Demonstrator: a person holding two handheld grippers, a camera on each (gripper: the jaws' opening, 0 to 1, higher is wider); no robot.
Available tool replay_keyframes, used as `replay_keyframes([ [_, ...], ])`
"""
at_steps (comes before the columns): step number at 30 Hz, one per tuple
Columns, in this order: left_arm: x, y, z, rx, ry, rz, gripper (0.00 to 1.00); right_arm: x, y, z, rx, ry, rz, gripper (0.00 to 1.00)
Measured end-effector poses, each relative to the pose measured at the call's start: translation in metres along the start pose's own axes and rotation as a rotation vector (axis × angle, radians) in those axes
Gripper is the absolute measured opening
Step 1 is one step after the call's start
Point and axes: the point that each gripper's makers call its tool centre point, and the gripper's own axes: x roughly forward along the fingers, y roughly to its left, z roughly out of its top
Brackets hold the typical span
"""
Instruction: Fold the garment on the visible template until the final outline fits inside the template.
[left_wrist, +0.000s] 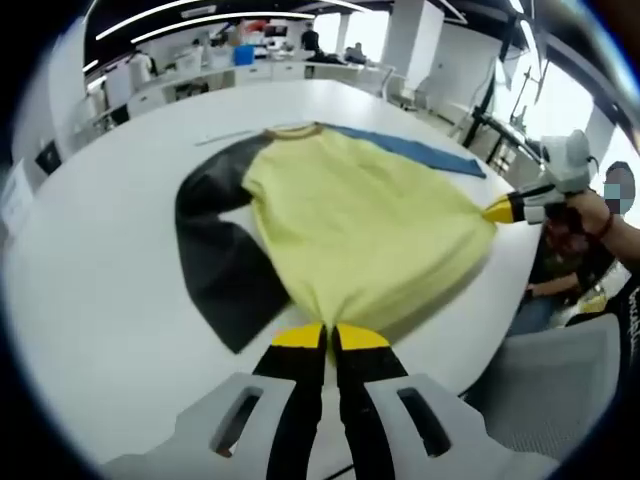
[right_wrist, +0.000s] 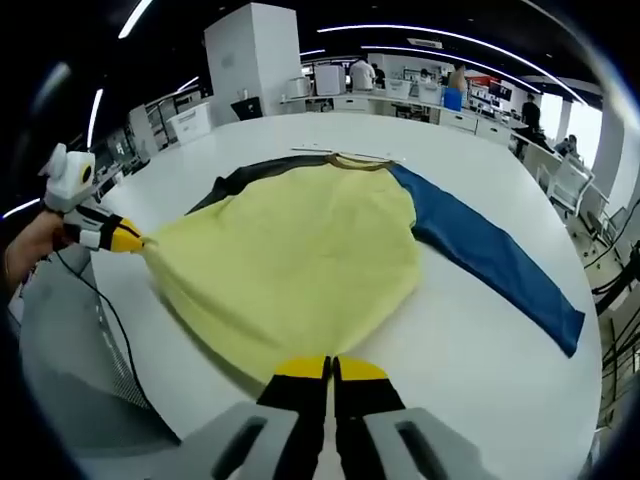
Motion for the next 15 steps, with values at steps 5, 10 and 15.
replay_keyframes([
  [5, 0.002, 0.003, -0.009, -0.013, 0.008, 0.012, 0.00, 0.005, 0.004, -0.011, 0.012, 0.020, 0.007, 0.00],
  [10, 0.007, 0.005, -0.019, -0.015, 0.029, 0.018, 0.00, 0.013, 0.007, -0.021, 0.011, 0.037, 0.007, 0.00],
  [15, 0.009, 0.006, -0.024, -0.016, 0.041, 0.027, 0.00, 0.014, 0.007, -0.023, 0.017, 0.043, 0.007, 0.00],
])
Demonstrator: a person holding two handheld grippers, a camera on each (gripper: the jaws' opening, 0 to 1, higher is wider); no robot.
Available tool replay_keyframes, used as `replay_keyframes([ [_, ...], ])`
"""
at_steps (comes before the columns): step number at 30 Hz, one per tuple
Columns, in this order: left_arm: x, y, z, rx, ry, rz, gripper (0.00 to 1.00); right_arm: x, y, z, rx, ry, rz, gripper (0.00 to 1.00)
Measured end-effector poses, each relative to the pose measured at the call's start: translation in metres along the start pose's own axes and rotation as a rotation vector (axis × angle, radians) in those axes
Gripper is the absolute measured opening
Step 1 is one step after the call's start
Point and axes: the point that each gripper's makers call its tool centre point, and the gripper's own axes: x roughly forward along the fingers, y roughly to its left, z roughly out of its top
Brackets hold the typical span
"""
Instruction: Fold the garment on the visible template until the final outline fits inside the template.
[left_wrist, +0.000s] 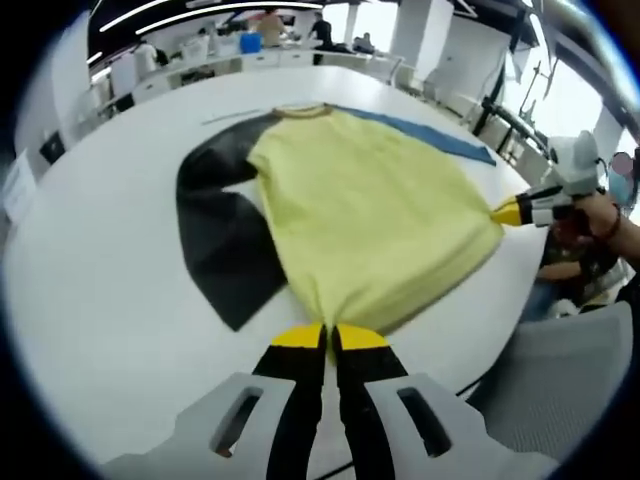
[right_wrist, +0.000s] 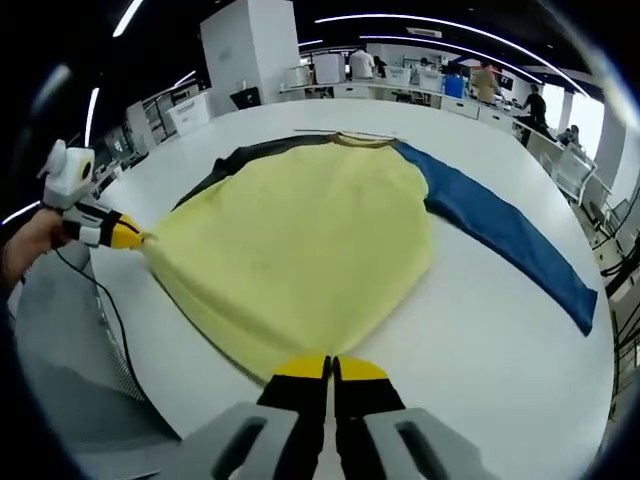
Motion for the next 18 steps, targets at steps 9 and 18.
replay_keyframes([
  [9, 0.004, -0.004, -0.006, -0.010, 0.025, 0.003, 0.00, 0.003, -0.002, -0.005, 0.003, 0.021, -0.010, 0.00],
  [18, 0.006, -0.008, -0.011, -0.003, 0.043, -0.010, 0.00, 0.001, -0.005, -0.005, 0.003, 0.030, -0.021, 0.00],
])
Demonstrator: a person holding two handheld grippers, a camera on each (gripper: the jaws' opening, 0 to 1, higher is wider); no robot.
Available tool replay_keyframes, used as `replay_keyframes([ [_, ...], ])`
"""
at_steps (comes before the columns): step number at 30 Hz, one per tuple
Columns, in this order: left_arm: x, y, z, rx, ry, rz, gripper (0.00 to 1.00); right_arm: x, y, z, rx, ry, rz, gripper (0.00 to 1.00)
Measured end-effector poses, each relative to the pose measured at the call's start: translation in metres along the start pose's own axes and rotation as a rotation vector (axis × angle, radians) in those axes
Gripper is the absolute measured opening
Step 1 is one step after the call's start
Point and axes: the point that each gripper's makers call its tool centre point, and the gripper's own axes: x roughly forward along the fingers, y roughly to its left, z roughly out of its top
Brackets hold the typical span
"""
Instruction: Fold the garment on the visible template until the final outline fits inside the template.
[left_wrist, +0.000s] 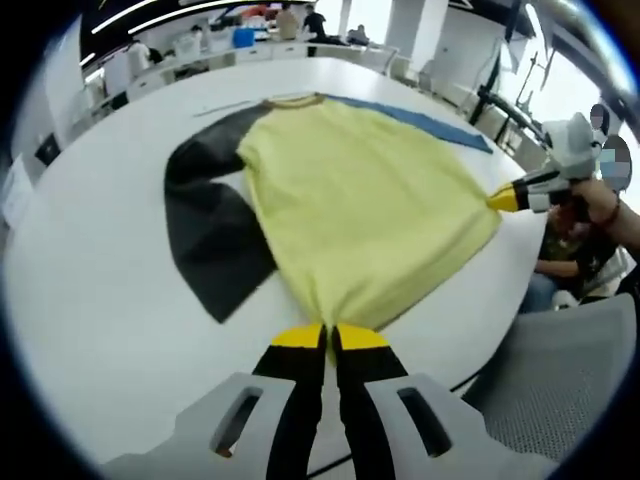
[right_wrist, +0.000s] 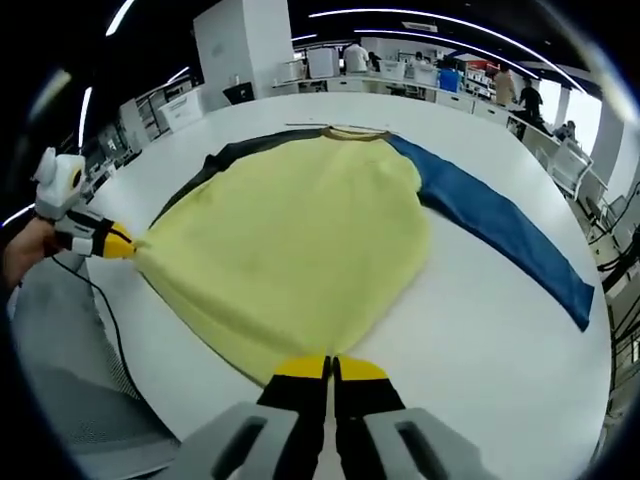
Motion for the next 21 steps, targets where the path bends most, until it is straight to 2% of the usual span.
replay_keyframes([
  [5, 0.003, -0.001, -0.001, 0.030, 0.006, 0.016, 0.01, 0.002, 0.000, -0.002, 0.013, 0.000, -0.003, 0.00],
  [8, 0.001, 0.001, 0.001, 0.051, -0.011, 0.032, 0.04, 0.004, 0.000, -0.003, 0.007, 0.004, -0.005, 0.00],
  [11, -0.004, 0.002, 0.007, 0.061, -0.036, 0.035, 0.14, 0.004, -0.002, -0.002, 0.013, 0.004, -0.012, 0.04],
  [16, -0.019, 0.004, 0.029, 0.055, -0.136, 0.045, 0.36, -0.002, -0.003, 0.007, 0.059, -0.031, -0.005, 0.25],
  [18, -0.024, 0.004, 0.035, 0.046, -0.162, 0.050, 0.44, -0.003, -0.007, 0.012, 0.068, -0.050, -0.016, 0.28],
  [21, -0.032, 0.006, 0.043, 0.028, -0.195, 0.057, 0.58, 0.000, -0.018, 0.017, 0.110, -0.059, -0.027, 0.27],
])
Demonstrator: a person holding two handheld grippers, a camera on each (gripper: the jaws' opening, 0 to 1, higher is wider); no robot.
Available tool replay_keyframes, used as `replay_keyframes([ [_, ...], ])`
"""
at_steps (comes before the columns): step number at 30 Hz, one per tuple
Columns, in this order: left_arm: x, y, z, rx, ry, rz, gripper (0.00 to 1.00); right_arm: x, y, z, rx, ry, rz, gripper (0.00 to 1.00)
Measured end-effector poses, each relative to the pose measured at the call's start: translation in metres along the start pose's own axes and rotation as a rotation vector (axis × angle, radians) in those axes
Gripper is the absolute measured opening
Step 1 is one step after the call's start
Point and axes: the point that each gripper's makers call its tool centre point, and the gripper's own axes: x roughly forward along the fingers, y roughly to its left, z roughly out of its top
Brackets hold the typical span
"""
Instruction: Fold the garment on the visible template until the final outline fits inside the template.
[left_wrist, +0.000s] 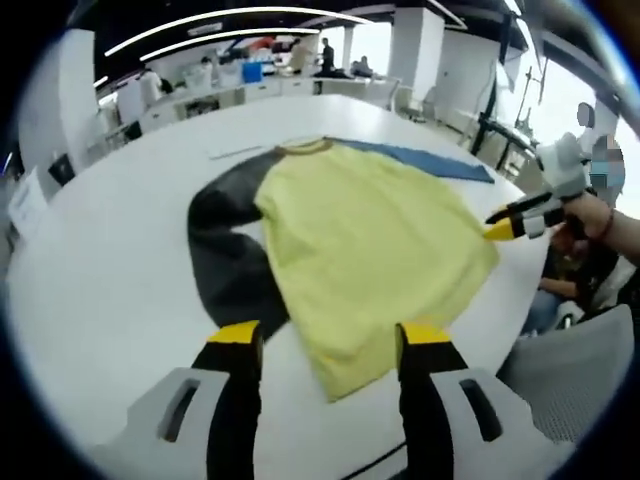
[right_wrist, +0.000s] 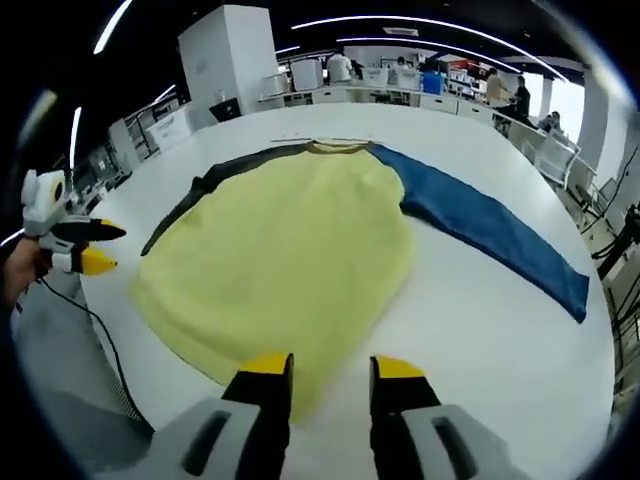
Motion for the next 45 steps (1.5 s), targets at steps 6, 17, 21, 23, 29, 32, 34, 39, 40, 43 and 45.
replay_keyframes([
  [6, -0.010, 0.000, 0.007, -0.001, -0.011, 0.004, 0.69, 0.009, -0.010, 0.007, 0.059, -0.016, -0.006, 0.19],
  [17, -0.017, -0.006, 0.013, 0.011, -0.026, -0.010, 0.85, 0.023, -0.013, 0.007, 0.131, -0.006, 0.002, 0.05],
  [21, -0.018, -0.005, 0.013, 0.011, -0.022, -0.010, 0.84, 0.025, -0.009, 0.006, 0.099, 0.006, 0.011, 0.00],
  [23, -0.018, -0.005, 0.011, 0.011, -0.016, -0.013, 0.83, 0.023, -0.009, 0.008, 0.101, 0.001, 0.006, 0.00],
  [29, -0.020, -0.007, 0.011, 0.006, -0.014, -0.024, 0.83, 0.012, -0.002, 0.028, 0.041, -0.047, -0.034, 0.00],
  [32, -0.021, -0.008, 0.012, 0.017, -0.015, -0.030, 0.84, 0.006, 0.012, 0.048, -0.015, -0.086, -0.028, 0.00],
  [34, -0.021, -0.009, 0.012, 0.020, -0.015, -0.034, 0.84, 0.005, 0.020, 0.059, -0.045, -0.105, -0.024, 0.00],
  [39, -0.024, -0.007, 0.011, 0.023, -0.015, -0.038, 0.84, 0.011, 0.039, 0.075, -0.098, -0.120, 0.002, 0.00],
  [40, -0.024, -0.007, 0.010, 0.020, -0.015, -0.036, 0.84, 0.013, 0.041, 0.077, -0.096, -0.119, 0.004, 0.00],
  [43, -0.026, -0.005, 0.008, 0.020, -0.012, -0.033, 0.83, 0.019, 0.049, 0.084, -0.095, -0.123, 0.021, 0.00],
  [45, -0.028, -0.004, 0.008, 0.020, -0.016, -0.034, 0.84, 0.024, 0.053, 0.090, -0.100, -0.123, 0.022, 0.00],
])
